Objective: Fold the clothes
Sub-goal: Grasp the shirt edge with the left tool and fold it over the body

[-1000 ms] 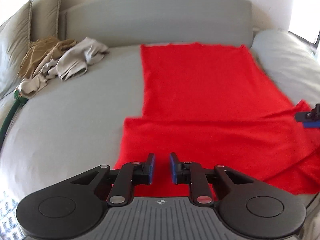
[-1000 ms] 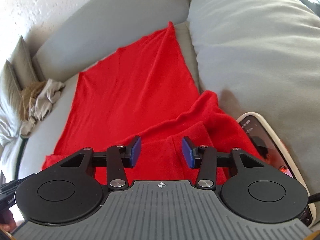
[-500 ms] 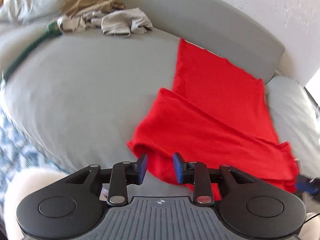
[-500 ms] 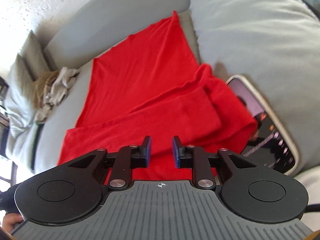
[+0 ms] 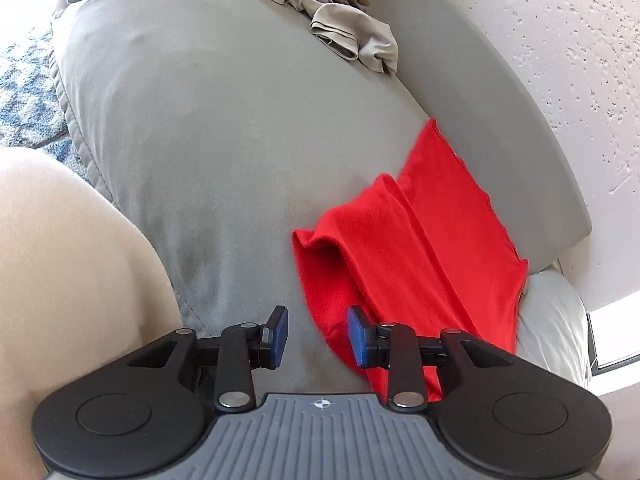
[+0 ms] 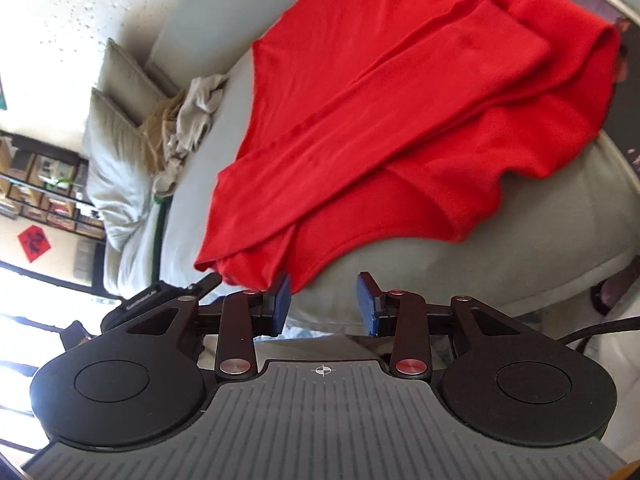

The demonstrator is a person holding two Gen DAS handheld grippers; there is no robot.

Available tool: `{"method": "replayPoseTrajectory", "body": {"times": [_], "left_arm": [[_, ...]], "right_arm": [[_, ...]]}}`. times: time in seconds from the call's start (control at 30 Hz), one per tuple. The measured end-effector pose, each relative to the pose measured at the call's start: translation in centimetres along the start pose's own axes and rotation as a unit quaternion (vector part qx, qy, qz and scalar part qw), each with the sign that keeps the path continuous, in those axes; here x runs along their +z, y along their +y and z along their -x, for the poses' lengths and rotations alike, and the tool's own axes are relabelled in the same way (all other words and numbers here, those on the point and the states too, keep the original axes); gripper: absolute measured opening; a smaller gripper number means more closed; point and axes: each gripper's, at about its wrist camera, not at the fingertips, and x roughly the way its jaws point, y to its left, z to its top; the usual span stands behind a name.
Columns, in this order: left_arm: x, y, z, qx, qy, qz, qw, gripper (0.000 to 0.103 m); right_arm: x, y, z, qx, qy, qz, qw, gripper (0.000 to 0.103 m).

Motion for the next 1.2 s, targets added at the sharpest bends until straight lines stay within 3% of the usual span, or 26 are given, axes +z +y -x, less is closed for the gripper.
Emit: {"method": "replayPoseTrajectory", "body": {"times": [0.1,0.17,0.33,0.43,0.47,0.5,0.53,0.6,0.7,0.83,0.9,0.93,1.03,1.17,1.2], "left_arm": [[0.5,0.0,-0.3,0.005,-0.009,-0.009,0.9999,0.030],[0.8,0.0,-0.5,0.009,-0.015,-0.016,0.9997,0.029],[1.4,0.3,-0.8,0.015,-0.018,-0.039,0.9990,0.022],[1.5,0.1,-0.8,0.024,-0.021,-0.064,0.9974,0.019],[1.6,-0.1,-0.8,0.029,-0.022,-0.074,0.9966,0.014],[1.6,-0.3,-0.6,0.036,-0.027,-0.089,0.9950,0.000],[1.7,-0.6,-0.4,0.045,-0.032,-0.107,0.9928,0.000],[1.9,-0.9,0.2,0.069,-0.048,-0.130,0.9880,0.000],[2.5,-0.8,0.7,0.086,-0.053,-0.137,0.9854,0.000],[2.9,-0.9,1.4,0.104,-0.058,-0.148,0.9818,0.000],[2.1,-1.6,2.2,0.088,-0.052,-0.166,0.9809,0.000],[1.6,-1.8,2.2,0.086,-0.046,-0.176,0.9796,0.000],[0.6,-2.5,1.6,0.093,-0.030,-0.206,0.9736,0.000],[-0.7,-3.3,0.8,0.102,-0.008,-0.247,0.9636,0.001],[-1.1,-3.5,0.6,0.104,-0.002,-0.257,0.9607,0.005]], "right_arm": [[-0.8,3.0,-2.0,-0.008,0.001,0.097,0.995,0.040],[-1.3,5.0,-3.1,-0.017,0.000,0.166,0.986,0.040],[-2.3,7.9,-5.7,-0.055,0.008,0.290,0.955,0.040],[-3.2,9.1,-6.6,-0.078,0.010,0.360,0.929,0.039],[-3.6,9.3,-6.8,-0.090,0.008,0.384,0.919,0.036],[-4.0,9.4,-7.0,-0.101,0.005,0.407,0.908,0.031],[-4.4,9.6,-7.0,-0.112,0.002,0.425,0.898,0.003],[-4.8,9.8,-6.6,-0.120,-0.002,0.436,0.892,0.004],[-4.2,8.9,-5.2,-0.114,0.007,0.405,0.907,0.005],[-3.0,7.5,-5.6,-0.108,0.067,0.346,0.929,0.012],[-2.8,7.3,-4.7,-0.092,0.079,0.323,0.939,0.034],[-2.9,7.1,-3.7,-0.088,0.068,0.320,0.941,0.045],[-3.0,6.5,-0.6,-0.089,0.010,0.310,0.947,0.043],[-0.1,3.9,2.9,-0.175,-0.101,0.235,0.951,0.043],[0.7,3.1,3.7,-0.197,-0.126,0.211,0.949,0.044]]}}
